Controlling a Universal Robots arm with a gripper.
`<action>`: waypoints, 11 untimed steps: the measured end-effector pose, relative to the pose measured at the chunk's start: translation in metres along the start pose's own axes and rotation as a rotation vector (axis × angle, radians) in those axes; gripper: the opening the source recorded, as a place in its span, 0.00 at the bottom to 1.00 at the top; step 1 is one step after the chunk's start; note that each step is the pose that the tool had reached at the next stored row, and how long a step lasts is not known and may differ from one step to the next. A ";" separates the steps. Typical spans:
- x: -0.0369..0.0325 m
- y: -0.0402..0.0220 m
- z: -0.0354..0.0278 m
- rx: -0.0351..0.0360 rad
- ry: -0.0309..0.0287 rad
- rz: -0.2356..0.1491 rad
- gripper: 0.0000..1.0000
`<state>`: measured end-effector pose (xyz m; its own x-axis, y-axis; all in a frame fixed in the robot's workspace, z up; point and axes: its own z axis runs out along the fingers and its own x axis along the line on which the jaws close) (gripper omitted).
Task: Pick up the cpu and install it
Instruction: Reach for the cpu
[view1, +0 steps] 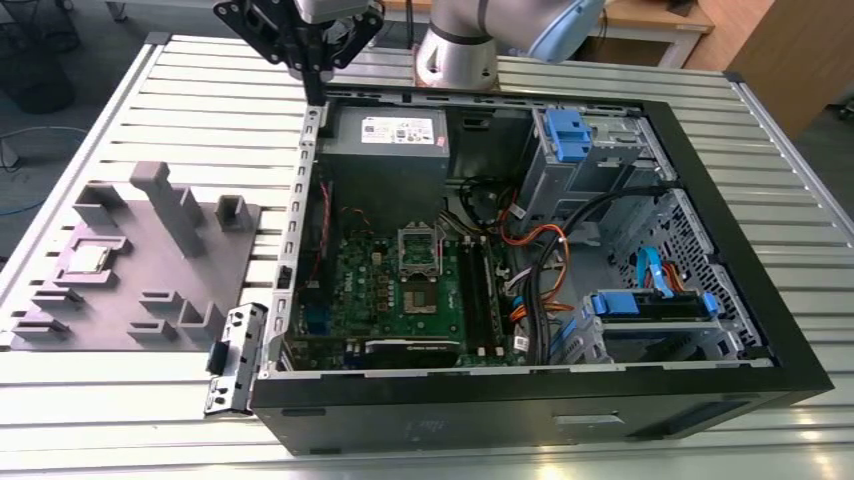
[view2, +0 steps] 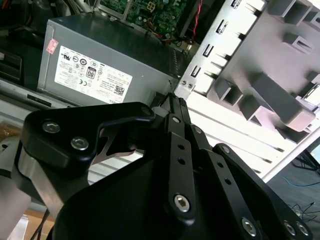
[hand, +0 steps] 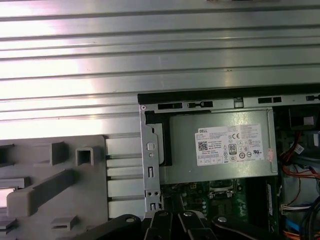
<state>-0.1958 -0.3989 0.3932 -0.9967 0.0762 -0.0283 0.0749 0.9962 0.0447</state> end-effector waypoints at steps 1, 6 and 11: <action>0.0024 -0.0002 -0.0001 0.0000 0.0000 0.000 0.11; 0.0148 -0.0011 -0.0004 0.0001 0.0000 0.000 0.11; 0.0292 -0.0022 -0.0004 0.0000 0.0000 0.000 0.11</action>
<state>-0.2251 -0.3989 0.3927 -0.9967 0.0763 -0.0283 0.0750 0.9962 0.0447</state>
